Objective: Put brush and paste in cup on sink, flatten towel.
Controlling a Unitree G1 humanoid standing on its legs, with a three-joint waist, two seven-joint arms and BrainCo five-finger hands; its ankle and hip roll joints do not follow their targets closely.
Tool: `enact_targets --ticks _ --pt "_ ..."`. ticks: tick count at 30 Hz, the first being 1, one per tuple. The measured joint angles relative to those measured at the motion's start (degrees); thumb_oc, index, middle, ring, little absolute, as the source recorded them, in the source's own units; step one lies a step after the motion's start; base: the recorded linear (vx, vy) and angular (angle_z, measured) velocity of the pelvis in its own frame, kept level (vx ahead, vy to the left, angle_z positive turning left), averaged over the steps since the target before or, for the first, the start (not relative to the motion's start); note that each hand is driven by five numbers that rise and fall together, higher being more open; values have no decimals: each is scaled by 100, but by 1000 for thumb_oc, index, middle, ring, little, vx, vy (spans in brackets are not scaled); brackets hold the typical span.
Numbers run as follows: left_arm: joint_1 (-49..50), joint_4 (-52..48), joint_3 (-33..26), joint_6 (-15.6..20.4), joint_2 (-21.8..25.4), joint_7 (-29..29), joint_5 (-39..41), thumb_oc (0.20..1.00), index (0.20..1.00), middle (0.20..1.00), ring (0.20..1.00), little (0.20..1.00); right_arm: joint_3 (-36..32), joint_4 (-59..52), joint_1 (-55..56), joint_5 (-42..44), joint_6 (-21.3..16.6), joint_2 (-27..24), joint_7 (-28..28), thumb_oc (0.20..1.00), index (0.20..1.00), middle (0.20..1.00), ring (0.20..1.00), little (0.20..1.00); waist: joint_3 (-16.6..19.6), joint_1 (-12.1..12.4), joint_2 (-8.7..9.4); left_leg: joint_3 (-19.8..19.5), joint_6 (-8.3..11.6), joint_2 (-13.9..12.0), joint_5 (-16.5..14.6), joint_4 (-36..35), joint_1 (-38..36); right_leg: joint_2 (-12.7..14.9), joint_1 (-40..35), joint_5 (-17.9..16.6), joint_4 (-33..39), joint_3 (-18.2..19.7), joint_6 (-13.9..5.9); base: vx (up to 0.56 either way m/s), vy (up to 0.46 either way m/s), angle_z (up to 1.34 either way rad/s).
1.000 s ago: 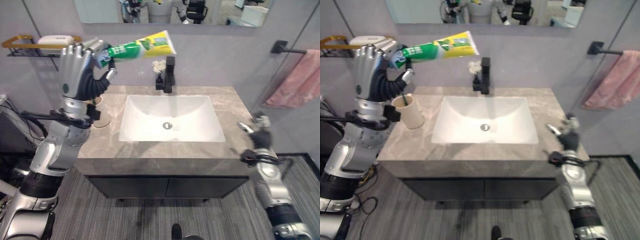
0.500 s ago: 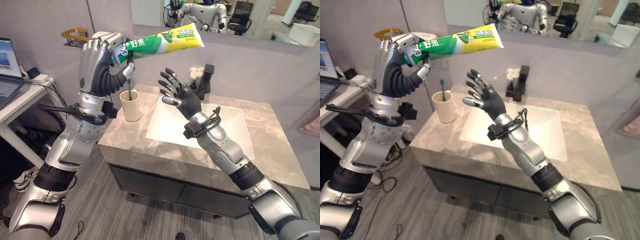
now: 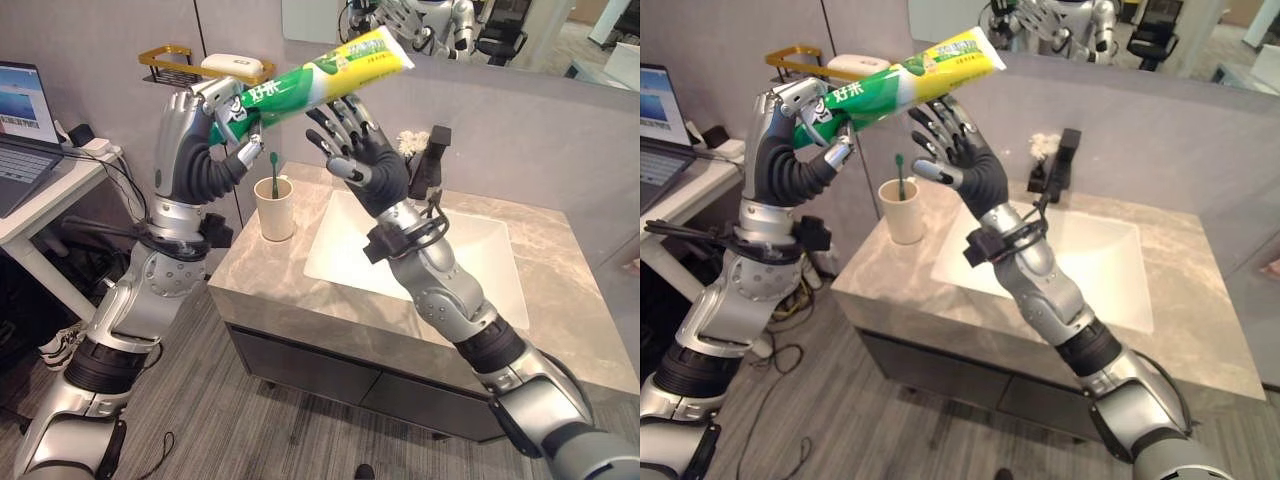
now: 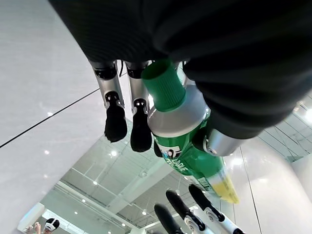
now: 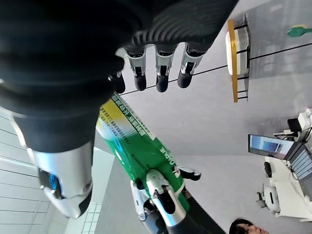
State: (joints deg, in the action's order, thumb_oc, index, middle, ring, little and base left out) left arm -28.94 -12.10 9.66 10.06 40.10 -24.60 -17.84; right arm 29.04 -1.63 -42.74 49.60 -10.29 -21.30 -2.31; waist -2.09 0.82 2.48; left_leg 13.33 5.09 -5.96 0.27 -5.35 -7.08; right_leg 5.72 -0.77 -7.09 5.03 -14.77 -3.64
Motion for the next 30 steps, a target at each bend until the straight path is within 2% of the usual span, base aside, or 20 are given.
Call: enact_targets --ticks 8,11,16,22,30 --pt "40 -23 72 14 67 -21 -135 200 200 200 200 200 212 352 -158 163 -56 96 -7 1000 1000 1000 1000 1000 -23 9 45 0 -1 -1 1 1 0 -2 0 -3 0 4 -2 0 0 0" --pt "7 -17 294 45 475 -19 -265 200 200 200 200 200 362 656 -310 399 -72 228 -8 1000 1000 1000 1000 1000 -24 -3 49 3 -1 -5 1 1 -10 -8 -2 -3 -1 10 -2 0 0 0" --pt "9 12 539 151 474 8 -356 200 200 200 200 200 390 1005 -377 625 -70 463 -11 1000 1000 1000 1000 1000 -24 29 64 -2 -1 -4 1 1 -18 -6 -15 -3 -1 6 -2 0 0 0" --pt "15 23 543 200 473 18 -352 200 200 200 200 200 393 1001 -378 738 -71 479 -8 1000 1000 1000 1000 1000 -24 51 65 -10 -1 -5 1 0 -35 -6 -37 -3 -1 3 -2 0 0 0" --pt "669 39 451 242 346 9 -240 200 200 200 200 200 366 957 -373 815 -75 475 -28 1000 1000 1000 1000 1000 -30 114 64 -23 -1 -2 1 0 -33 -2 -43 -3 0 -8 -1 0 0 0"
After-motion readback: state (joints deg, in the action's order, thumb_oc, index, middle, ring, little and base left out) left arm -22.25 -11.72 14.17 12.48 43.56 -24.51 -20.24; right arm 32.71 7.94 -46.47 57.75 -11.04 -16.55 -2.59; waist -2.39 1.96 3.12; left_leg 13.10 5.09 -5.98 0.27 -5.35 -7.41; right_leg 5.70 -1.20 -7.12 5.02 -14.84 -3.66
